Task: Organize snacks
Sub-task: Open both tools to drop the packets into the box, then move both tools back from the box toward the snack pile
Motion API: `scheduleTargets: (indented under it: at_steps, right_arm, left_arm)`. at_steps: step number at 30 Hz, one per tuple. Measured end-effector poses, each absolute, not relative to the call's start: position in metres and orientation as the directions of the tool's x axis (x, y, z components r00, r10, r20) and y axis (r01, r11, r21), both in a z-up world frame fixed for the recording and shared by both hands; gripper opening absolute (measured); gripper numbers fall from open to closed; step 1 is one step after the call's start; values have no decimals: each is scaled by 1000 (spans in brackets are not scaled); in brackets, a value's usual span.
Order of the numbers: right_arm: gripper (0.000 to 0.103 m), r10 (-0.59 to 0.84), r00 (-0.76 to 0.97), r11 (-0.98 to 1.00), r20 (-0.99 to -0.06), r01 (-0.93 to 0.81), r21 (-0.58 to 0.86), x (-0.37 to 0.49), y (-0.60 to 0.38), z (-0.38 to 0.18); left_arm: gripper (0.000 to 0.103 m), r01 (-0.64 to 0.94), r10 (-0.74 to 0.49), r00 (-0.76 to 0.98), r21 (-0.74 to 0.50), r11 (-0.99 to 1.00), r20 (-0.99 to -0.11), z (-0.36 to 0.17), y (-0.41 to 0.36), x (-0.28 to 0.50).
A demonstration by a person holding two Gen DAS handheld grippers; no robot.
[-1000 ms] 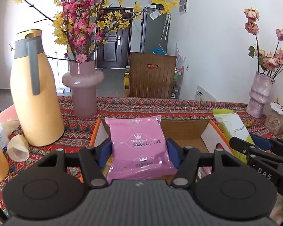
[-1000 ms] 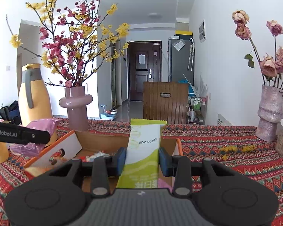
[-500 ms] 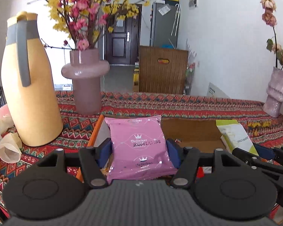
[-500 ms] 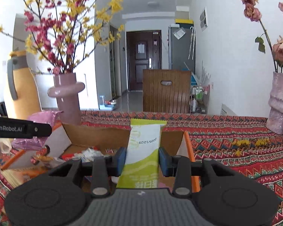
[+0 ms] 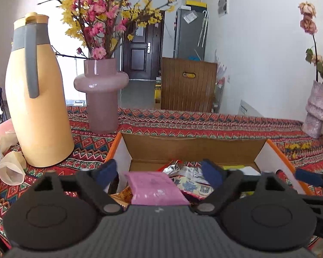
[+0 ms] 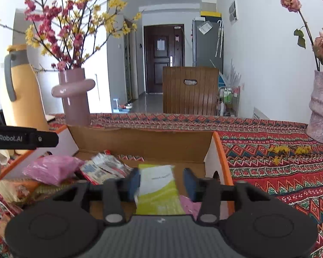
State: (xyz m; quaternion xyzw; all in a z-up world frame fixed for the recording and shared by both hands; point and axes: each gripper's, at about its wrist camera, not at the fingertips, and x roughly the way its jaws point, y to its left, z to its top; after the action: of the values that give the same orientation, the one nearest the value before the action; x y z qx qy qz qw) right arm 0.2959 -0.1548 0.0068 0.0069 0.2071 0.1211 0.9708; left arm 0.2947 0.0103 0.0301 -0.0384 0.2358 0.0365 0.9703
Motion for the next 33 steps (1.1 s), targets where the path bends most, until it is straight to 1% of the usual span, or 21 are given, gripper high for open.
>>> scheduleTargets:
  at_steps: [1, 2, 4, 5, 6, 16, 21, 27, 33]
  right_arm:
    - [81, 234, 892, 972, -388, -226, 66, 293, -156, 9]
    - [89, 232, 897, 972, -376, -223, 67, 291, -158, 10]
    - [93, 235, 901, 972, -364, -223, 75, 288, -158, 14]
    - [100, 236, 904, 972, -358, -223, 79, 287, -159, 14]
    - [103, 235, 906, 972, -353, -221, 80, 285, -160, 15]
    - [103, 218, 910, 976, -352, -201, 84, 286, -164, 14]
    - [103, 205, 921, 979, -332, -192, 72, 279, -164, 25]
    - [103, 215, 937, 977, -276, -207, 58, 257, -165, 50]
    - [103, 235, 938, 972, -255, -230, 49, 235, -168, 62]
  left_arm:
    - [103, -93, 55, 891, -62, 994, -451, 32, 11, 292]
    - [103, -98, 61, 896, -62, 993, -440, 33, 10, 290]
    - [103, -98, 61, 902, -64, 993, -428, 36, 11, 287]
    - [103, -96, 59, 904, -67, 993, -423, 37, 11, 286]
    - [103, -95, 58, 906, -68, 993, -419, 37, 11, 285]
    - [103, -98, 63, 915, -69, 993, -399, 43, 9, 277]
    - [103, -112, 83, 924, -56, 992, -373, 53, 5, 266]
    - [103, -104, 73, 923, -60, 993, -377, 66, 5, 251]
    - [103, -88, 59, 919, -58, 994, -390, 70, 5, 232]
